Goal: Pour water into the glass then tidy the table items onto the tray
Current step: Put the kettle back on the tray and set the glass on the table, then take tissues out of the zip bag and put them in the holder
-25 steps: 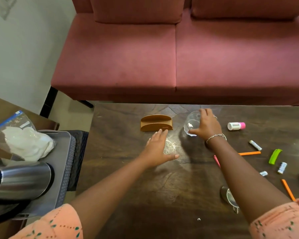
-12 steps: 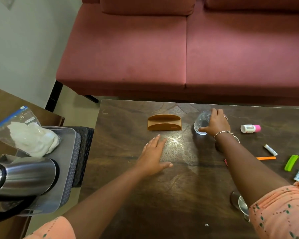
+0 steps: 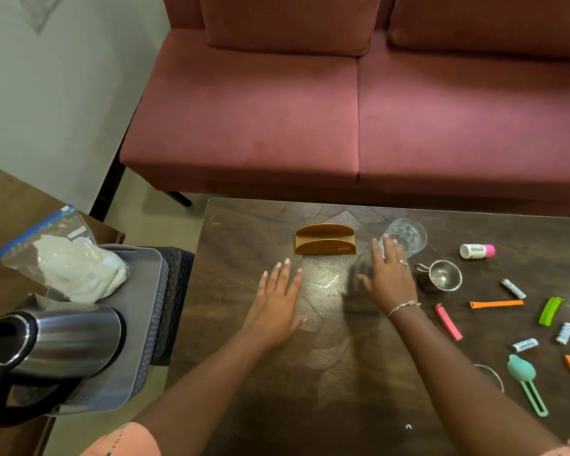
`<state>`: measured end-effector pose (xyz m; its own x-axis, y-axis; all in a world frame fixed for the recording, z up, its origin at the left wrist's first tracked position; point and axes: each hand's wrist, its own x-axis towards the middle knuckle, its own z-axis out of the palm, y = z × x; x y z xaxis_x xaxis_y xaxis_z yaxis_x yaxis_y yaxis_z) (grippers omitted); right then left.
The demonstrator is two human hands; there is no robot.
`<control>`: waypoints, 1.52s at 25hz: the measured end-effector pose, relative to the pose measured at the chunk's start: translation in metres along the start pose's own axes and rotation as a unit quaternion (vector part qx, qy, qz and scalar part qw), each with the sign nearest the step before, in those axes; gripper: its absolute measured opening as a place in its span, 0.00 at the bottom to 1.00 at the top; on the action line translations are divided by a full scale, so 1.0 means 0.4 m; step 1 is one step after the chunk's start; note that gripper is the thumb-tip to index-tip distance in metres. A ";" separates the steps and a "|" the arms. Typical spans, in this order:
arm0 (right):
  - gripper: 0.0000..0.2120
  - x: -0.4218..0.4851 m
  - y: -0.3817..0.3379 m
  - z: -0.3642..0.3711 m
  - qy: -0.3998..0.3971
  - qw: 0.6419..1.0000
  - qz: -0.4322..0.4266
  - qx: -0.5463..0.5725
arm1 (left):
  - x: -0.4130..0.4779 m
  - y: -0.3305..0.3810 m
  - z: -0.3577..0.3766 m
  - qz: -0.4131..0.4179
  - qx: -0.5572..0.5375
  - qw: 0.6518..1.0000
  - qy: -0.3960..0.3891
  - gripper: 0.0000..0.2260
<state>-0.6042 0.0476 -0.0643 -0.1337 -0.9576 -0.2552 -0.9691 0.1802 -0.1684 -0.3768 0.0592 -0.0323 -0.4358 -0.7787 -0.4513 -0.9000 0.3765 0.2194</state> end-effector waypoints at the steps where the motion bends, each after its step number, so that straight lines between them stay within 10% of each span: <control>1: 0.37 -0.025 -0.030 0.007 -0.004 1.000 -0.007 -0.008 | -0.016 -0.017 0.002 0.000 0.013 1.000 0.000 0.38; 25: 0.33 -0.147 -0.867 0.072 -0.012 0.977 -0.212 0.019 | -0.319 -0.806 -0.115 -0.216 -0.051 0.966 0.133 0.33; 38: 0.33 -0.137 -0.985 0.079 -0.040 0.970 -0.239 0.027 | -0.159 -1.279 -0.204 -0.307 -0.083 0.940 0.123 0.25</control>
<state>-0.2085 0.0363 -0.0142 0.3473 -0.9144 -0.2079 -0.9034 -0.2667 -0.3358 0.1113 -0.1248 -0.0451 0.1978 -0.9242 -0.3267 -0.9605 -0.2493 0.1236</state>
